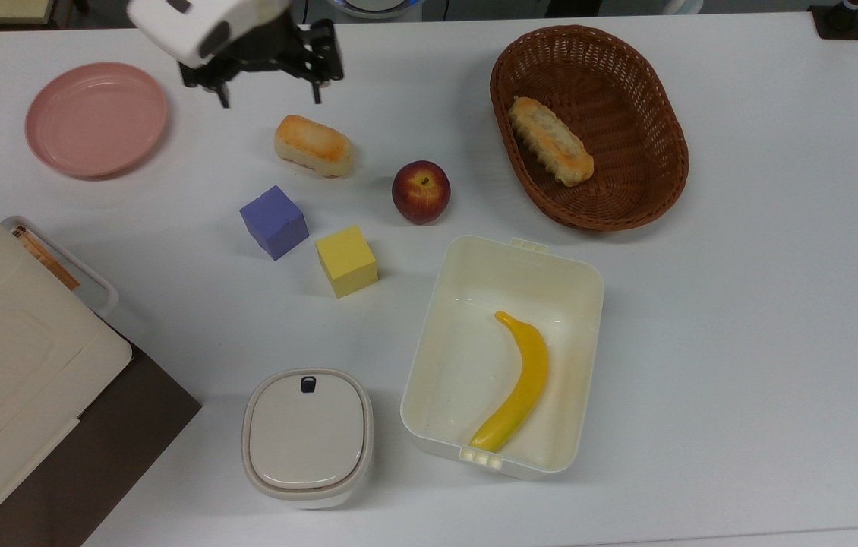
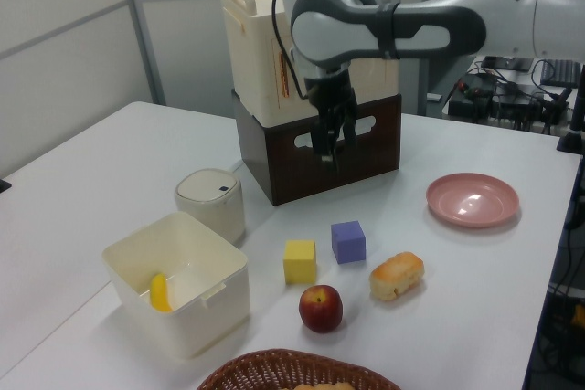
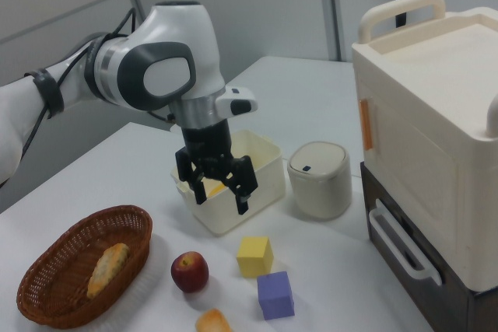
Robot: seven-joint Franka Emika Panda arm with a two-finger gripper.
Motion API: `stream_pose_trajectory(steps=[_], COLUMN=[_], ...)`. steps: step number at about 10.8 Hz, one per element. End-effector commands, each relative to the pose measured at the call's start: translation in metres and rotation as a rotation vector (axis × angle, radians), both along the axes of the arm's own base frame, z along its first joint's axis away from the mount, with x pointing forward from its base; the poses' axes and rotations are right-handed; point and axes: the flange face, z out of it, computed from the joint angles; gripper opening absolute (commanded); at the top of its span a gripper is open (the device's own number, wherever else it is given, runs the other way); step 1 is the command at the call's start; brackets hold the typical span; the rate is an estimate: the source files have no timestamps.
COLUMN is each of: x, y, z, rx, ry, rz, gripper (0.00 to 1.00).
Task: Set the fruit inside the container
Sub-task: 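Move the gripper over the red apple and lower toward it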
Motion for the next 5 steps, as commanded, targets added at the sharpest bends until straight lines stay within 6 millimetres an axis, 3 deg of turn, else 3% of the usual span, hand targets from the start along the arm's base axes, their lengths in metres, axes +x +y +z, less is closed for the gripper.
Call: stream_pose_trajectory(steps=[1, 5], x=[-0.003, 0.006], y=[0.039, 0.090], z=[-0.032, -0.090], rx=[0.013, -0.021], ry=[0.090, 0.191], rz=[0.039, 0.049], gripper=[1.00, 1.00])
